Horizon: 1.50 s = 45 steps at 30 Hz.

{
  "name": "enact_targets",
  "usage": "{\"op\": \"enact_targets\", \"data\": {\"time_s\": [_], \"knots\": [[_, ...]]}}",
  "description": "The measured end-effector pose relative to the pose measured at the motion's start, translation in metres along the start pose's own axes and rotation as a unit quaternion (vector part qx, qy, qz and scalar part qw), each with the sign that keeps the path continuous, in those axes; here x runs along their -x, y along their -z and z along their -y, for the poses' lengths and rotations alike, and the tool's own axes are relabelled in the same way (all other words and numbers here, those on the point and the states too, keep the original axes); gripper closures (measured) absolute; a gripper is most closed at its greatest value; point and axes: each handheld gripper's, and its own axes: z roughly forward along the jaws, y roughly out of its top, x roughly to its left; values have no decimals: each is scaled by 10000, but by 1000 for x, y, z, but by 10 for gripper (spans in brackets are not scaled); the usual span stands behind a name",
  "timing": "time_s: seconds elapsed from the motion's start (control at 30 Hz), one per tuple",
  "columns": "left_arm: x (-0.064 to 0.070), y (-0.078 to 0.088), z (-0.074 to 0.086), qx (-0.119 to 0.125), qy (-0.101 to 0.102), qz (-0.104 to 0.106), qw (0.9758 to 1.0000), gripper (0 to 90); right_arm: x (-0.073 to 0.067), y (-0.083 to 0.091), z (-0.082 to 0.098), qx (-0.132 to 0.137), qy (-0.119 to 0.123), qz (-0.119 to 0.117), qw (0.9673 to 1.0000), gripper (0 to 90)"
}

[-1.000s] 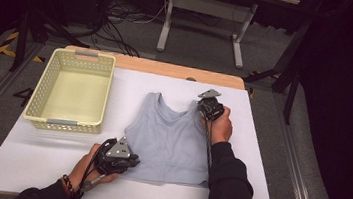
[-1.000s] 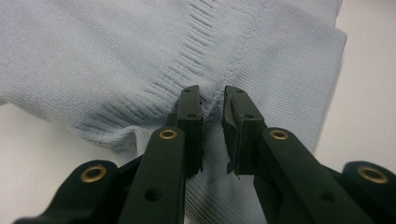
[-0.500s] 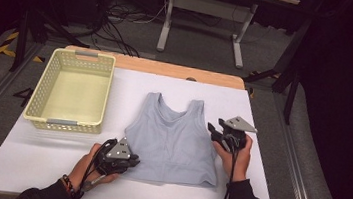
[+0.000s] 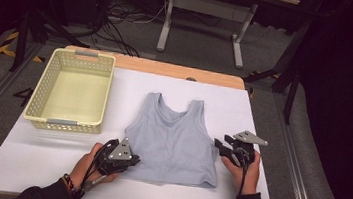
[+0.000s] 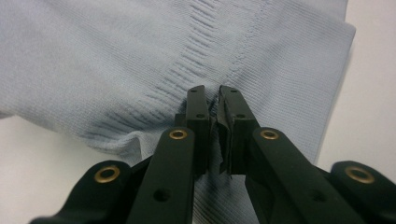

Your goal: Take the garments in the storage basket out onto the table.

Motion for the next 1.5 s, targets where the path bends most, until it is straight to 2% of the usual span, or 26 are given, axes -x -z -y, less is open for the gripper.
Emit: {"op": "enact_targets", "data": {"time_s": [0.03,0.1,0.17,0.23,0.27,0.3,0.37,0.5,0.57,0.63,0.67,0.73,0.77,0.83,0.87,0.93,1.0,1.07,1.13,1.17,1.23,1.27,1.33,1.4,1.43,1.5], "knots": [[0,0,0,0,0,0,10000,841,0,0,0,0,0,0,10000,532],[-2,0,-1,-15,-65,20,10000,841,-8,4,0,-94,46,-263,9996,507],[-1,-1,-1,12,-15,31,10000,842,-11,4,2,-144,81,-309,9994,500],[-2,-1,-1,15,-14,42,10000,845,-16,2,8,-328,131,-349,9988,479],[-1,-1,-1,2,-16,48,10000,851,-16,-2,15,-545,150,-345,9978,498],[-1,-1,-1,2,-16,48,10000,853,-16,-2,15,-545,150,-345,9978,498],[0,0,-2,-28,14,6,10000,856,-11,-3,18,-570,-60,-464,9973,638],[3,-1,-2,37,38,-19,10000,860,-11,-2,18,-600,-13,-582,9965,746],[4,-2,-3,54,35,21,10000,861,-11,-1,17,-588,92,-483,9971,760],[6,-4,-5,53,-115,-45,9999,860,-9,-1,12,-476,234,-297,9981,771],[6,-7,-7,66,-184,-78,9998,861,-6,-2,10,-387,189,-226,9988,775],[5,-9,-9,71,-185,-68,9998,861,-5,-4,9,-361,223,-131,9990,776],[2,-13,-13,65,-152,-34,9999,861,-8,-9,5,-351,480,147,9981,775],[1,-15,-14,91,-135,-29,9999,859,-9,-10,4,-327,520,244,9978,774],[-2,-16,-17,219,-52,-37,9997,856,-10,-13,3,-264,586,398,9971,762],[-5,-14,-17,294,42,17,9996,852,-11,-14,2,-252,608,458,9968,733],[-10,-4,-17,474,147,-143,9987,840,-12,-12,0,-106,627,586,9963,584],[-11,2,-17,553,158,-189,9982,840,-13,-5,0,0,629,649,9959,542],[-12,17,-16,691,162,-200,9973,848,-16,7,1,144,635,630,9959,585],[-12,17,-16,691,162,-200,9973,843,-16,7,1,144,635,630,9959,585],[-8,25,-14,728,108,-109,9972,831,-19,23,1,134,712,764,9944,699],[-5,28,-13,702,75,-60,9975,807,-21,30,2,203,673,630,9955,764],[6,31,-9,557,72,17,9984,702,-27,44,7,200,490,122,9985,774],[11,32,-7,519,74,32,9986,594,-33,48,16,122,517,-3,9986,727],[20,32,-2,448,-75,56,9990,564,-36,49,21,44,509,-40,9987,690],[24,31,1,407,-143,59,9991,511,-40,49,32,-139,425,-103,9989,594]]}}
